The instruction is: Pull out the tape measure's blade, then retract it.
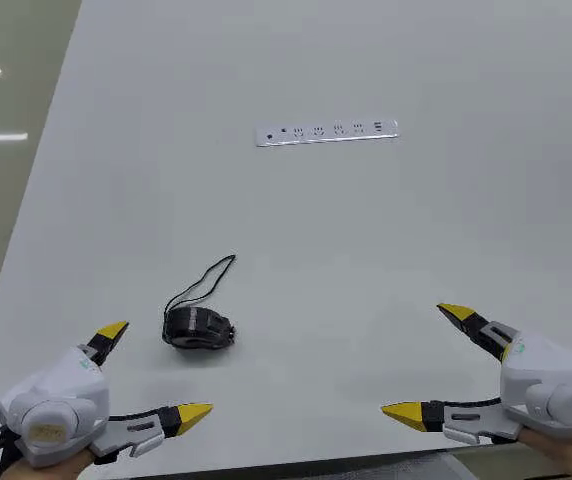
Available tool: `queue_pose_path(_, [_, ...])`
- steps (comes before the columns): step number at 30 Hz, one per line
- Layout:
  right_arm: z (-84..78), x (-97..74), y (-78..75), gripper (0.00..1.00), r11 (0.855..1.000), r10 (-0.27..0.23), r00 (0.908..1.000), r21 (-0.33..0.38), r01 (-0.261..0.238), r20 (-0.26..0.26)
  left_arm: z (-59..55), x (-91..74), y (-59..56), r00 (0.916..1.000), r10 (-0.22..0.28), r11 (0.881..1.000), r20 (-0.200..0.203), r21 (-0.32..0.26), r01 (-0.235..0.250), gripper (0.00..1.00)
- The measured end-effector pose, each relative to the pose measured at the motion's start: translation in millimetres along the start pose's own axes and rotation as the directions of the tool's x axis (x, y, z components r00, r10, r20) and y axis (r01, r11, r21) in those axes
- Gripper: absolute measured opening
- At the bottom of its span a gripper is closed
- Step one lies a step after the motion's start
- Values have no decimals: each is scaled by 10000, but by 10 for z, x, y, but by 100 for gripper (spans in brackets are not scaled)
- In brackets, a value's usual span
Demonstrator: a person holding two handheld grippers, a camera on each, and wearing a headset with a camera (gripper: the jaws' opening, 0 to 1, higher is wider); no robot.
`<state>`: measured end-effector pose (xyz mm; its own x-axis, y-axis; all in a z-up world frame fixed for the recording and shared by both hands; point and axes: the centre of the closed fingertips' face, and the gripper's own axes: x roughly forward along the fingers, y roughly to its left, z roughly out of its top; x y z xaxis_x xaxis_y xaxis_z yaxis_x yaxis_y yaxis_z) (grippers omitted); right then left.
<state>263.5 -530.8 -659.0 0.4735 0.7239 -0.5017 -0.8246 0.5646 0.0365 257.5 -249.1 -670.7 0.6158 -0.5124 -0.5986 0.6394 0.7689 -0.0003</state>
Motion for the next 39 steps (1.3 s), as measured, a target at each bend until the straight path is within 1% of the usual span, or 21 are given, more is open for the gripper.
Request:
queue_pose_path(9, [12,3,2,97,9999,86,10000,-67,-86,9,5,-17,52,10000,12,10000,-17,47,-12,95])
queue_pose_path(12, [24,8,9,96,9998,171,9998,-98,-170,44,31,-22,62,9999,-42,10000,91,4,42,95])
queue_pose_path(15, [36,13,6,96,9996,219,9997,-159,-218,49,37,-17,75,10000,-72,9999,68,77,71,95])
queue_pose_path(23, [50,40,-8,95,9990,366,9993,-246,-365,34,49,11,94,9995,-325,9993,-66,194,326,92])
queue_pose_path(26, [43,54,-1,94,9984,469,9988,-325,-473,-107,45,28,85,9988,-456,9984,-158,315,460,90])
queue_pose_path(30, [49,61,-7,93,9974,585,9982,-409,-589,-105,46,51,93,9981,-568,9972,-236,465,579,89])
queue_pose_path(33, [58,73,-17,92,9965,652,9978,-509,-657,-116,53,75,112,9972,-665,9956,-349,633,687,86])
queue_pose_path(39, [65,89,-57,89,9950,719,9973,-679,-729,-171,92,121,156,9956,-846,9915,-410,953,882,82])
